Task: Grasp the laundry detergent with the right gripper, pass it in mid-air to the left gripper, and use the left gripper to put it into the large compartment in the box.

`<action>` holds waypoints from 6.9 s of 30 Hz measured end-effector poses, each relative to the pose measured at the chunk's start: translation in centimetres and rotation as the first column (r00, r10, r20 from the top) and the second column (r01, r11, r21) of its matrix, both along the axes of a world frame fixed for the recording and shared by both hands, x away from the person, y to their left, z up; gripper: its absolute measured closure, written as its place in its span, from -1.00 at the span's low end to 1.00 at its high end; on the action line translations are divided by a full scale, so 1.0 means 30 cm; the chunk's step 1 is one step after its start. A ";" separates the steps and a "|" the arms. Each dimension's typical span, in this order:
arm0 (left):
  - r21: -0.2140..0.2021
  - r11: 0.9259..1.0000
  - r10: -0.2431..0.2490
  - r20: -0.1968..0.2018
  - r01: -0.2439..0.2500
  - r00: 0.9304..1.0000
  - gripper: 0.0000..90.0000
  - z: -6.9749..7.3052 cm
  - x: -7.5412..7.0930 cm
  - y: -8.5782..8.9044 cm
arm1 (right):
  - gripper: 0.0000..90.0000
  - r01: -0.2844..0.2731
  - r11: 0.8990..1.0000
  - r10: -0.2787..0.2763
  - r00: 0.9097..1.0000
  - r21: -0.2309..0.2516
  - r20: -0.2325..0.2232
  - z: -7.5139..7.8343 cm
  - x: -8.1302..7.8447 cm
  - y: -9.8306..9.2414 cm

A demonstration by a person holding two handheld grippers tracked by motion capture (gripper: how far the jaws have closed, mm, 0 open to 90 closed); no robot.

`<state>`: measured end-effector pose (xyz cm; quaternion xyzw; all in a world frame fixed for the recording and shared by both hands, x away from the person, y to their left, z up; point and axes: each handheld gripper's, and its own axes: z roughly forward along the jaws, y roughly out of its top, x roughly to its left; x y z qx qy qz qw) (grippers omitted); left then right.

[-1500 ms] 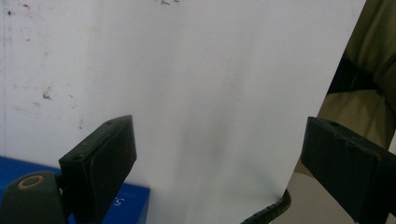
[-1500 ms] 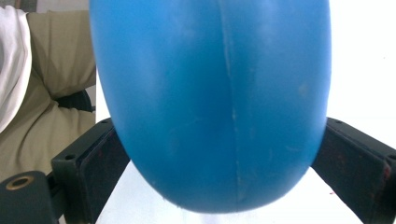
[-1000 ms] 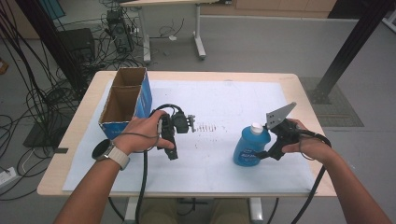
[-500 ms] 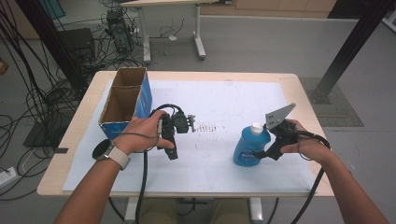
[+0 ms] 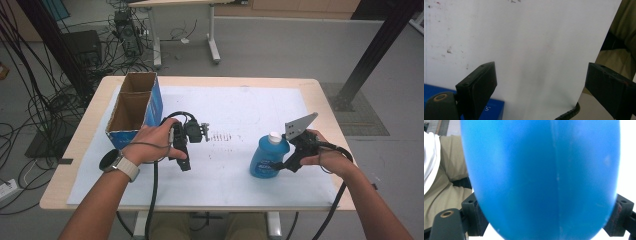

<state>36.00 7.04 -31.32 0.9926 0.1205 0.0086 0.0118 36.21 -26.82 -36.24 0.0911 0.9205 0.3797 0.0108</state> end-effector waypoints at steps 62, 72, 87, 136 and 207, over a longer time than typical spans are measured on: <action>0.003 1.000 0.005 -0.003 -0.005 1.000 -0.76 -0.005 0.007 -0.002 | -0.55 -0.017 0.998 0.016 1.000 0.067 0.003 -0.044 0.001 0.006; 0.004 1.000 0.011 -0.003 -0.011 1.000 -0.76 -0.006 0.008 0.001 | -0.51 -0.017 0.997 0.017 1.000 0.081 -0.002 -0.054 0.002 0.007; 0.004 1.000 0.009 -0.003 -0.009 1.000 -0.76 -0.008 0.008 -0.002 | -0.45 -0.015 0.995 0.016 1.000 0.098 -0.003 -0.065 0.002 0.001; 0.007 1.000 0.017 -0.008 -0.016 1.000 -0.76 -0.014 0.010 -0.003 | -0.18 -0.038 0.988 0.038 0.999 0.147 0.006 -0.098 0.007 0.006; 0.006 1.000 0.018 -0.011 -0.018 1.000 -0.76 -0.005 0.007 0.007 | -0.05 -0.050 0.985 0.045 0.999 0.164 0.031 -0.103 0.002 0.006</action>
